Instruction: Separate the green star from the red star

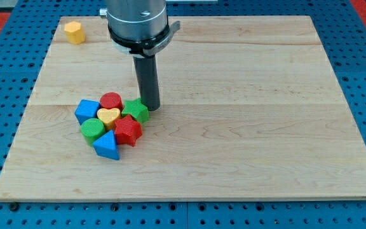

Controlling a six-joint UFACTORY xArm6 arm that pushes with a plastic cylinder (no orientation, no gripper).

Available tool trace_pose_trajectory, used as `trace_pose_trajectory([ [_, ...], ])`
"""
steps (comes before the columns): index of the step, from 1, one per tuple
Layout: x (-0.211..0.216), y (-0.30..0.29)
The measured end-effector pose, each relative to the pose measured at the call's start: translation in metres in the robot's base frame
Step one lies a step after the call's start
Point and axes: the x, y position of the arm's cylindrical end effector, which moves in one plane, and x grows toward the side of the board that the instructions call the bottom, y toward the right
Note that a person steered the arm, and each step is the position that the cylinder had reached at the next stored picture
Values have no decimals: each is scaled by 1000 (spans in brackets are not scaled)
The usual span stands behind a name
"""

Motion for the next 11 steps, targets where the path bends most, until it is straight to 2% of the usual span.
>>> trace_pose_trajectory([
  [2, 2, 0],
  [3, 4, 53],
  [4, 73, 75],
  [5, 117, 38],
  [7, 11, 27],
  [9, 13, -72],
  [10, 13, -62],
  [11, 25, -82],
])
